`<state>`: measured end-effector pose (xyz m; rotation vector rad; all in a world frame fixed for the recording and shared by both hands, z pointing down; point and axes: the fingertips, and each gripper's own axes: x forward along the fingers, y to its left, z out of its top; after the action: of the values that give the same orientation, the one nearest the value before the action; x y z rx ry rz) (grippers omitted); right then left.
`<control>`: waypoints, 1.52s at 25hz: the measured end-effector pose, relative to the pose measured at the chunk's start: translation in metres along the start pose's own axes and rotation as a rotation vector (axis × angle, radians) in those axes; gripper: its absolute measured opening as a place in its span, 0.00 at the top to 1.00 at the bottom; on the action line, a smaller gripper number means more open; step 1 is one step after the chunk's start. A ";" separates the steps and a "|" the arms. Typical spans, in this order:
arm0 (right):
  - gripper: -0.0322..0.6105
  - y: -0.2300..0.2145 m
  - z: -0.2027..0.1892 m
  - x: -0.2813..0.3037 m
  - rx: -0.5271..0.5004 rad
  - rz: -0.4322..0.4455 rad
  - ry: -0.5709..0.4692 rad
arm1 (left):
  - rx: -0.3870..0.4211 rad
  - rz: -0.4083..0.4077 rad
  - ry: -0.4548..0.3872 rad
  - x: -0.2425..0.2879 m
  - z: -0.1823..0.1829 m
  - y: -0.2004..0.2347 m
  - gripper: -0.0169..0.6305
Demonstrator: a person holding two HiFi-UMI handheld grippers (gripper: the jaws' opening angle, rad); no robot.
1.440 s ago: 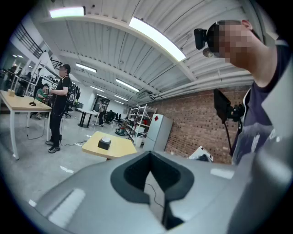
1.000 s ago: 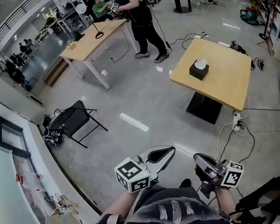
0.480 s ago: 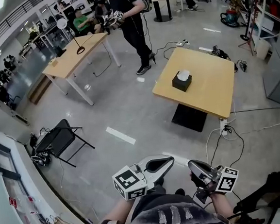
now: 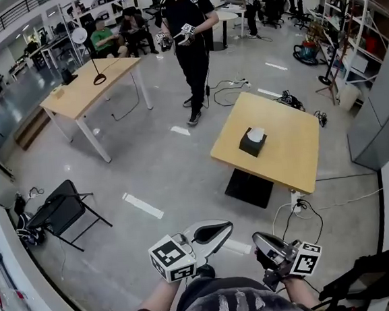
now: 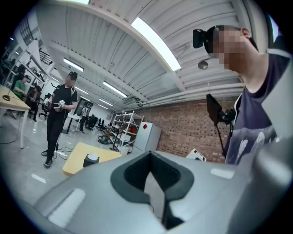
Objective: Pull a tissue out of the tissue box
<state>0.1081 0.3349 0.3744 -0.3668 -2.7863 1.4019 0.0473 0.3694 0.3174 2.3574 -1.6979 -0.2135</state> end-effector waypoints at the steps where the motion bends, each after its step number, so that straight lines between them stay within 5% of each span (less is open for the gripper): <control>1: 0.95 0.000 -0.001 0.011 -0.004 -0.006 0.009 | -0.003 -0.001 -0.012 -0.006 0.003 0.008 0.97; 10: 0.95 -0.001 -0.005 0.090 -0.065 -0.028 0.085 | 0.002 -0.027 -0.113 -0.048 0.032 0.059 0.97; 17: 0.95 -0.018 0.007 0.103 -0.038 -0.050 0.093 | -0.020 -0.002 -0.089 -0.038 0.030 0.081 0.97; 38: 0.95 -0.156 0.169 0.056 0.094 0.085 0.073 | 0.005 0.132 0.103 0.172 0.042 0.147 0.97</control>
<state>0.0041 0.1233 0.3906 -0.5291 -2.6653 1.4971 -0.0431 0.1574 0.3186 2.2078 -1.7978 -0.0640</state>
